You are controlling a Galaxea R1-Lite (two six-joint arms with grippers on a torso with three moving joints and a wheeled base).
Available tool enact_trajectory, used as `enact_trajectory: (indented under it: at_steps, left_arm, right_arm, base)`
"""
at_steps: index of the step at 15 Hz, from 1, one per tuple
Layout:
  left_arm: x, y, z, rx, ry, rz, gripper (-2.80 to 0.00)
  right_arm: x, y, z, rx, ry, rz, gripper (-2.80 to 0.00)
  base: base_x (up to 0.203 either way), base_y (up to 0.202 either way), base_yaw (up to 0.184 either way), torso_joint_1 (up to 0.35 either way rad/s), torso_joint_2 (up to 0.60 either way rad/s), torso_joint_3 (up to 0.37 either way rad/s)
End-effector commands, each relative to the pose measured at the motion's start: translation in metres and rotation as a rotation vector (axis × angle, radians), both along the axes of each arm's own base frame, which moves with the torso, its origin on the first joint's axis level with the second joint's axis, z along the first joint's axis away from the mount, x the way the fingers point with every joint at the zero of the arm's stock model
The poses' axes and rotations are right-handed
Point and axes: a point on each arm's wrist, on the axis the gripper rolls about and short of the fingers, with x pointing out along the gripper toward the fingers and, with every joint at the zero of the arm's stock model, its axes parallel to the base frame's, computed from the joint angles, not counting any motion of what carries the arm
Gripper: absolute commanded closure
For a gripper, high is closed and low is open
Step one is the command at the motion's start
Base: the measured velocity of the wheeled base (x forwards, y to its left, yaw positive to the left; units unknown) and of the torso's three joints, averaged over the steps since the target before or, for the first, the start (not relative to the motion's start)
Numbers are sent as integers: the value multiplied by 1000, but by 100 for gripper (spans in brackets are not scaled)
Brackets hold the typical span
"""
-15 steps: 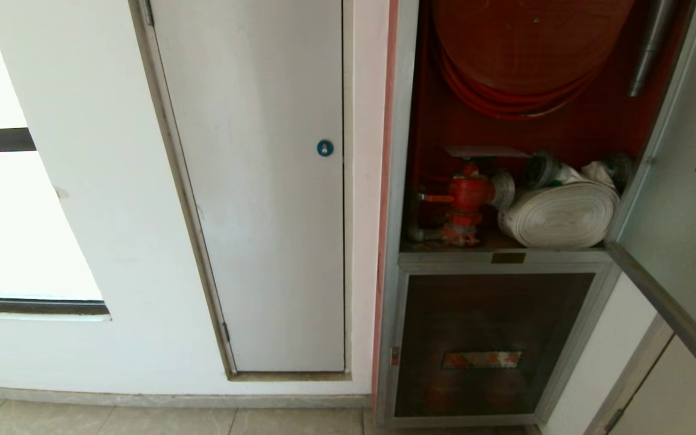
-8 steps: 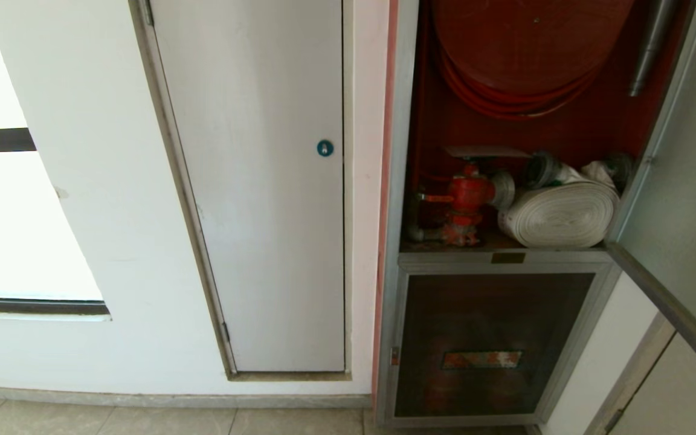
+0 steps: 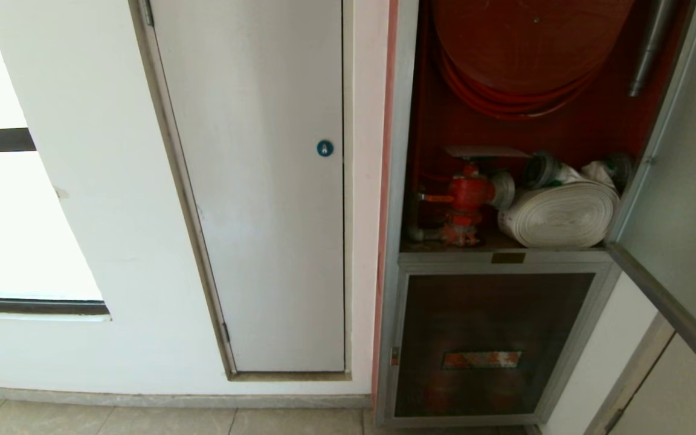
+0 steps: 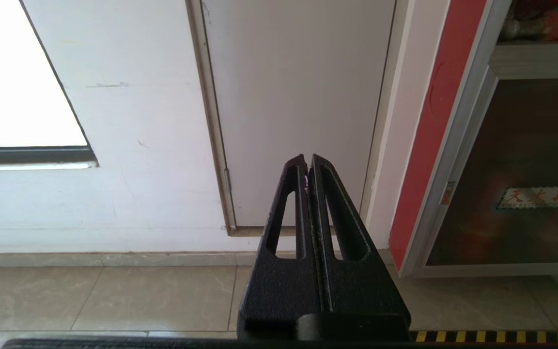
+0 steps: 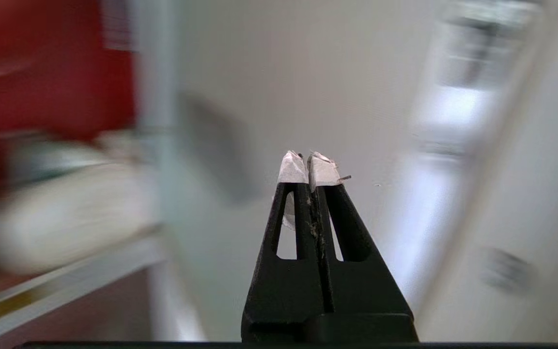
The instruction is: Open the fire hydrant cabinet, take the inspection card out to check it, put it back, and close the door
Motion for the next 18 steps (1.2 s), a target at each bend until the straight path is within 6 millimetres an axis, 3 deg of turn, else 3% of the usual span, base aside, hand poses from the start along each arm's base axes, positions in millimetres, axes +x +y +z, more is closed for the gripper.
enact_trajectory:
  at_steps: [1,4,7,14,18]
  left_arm:
    - [0,0,0,0,1,0,0]
    - [0,0,0,0,1,0,0]
    - [0,0,0,0,1,0,0]
    - [0,0,0,0,1,0,0]
    - [0,0,0,0,1,0,0]
  right_arm:
    - [-7,20,-4,-14,-4,187,0]
    - [-23,40,-13,-16,-3,395,0]
    - [-58,35,-17,-17,-22,414,0]
    - [-168,15,-50,-14,-42,379,0]
    - [-196,19,-67,-9,-33,207,0]
  base:
    - [0,0,0,0,0,0]
    - [0,0,0,0,0,0]
    - [0,0,0,0,0,0]
    - [0,0,0,0,0,0]
    - [0,0,0,0,0,0]
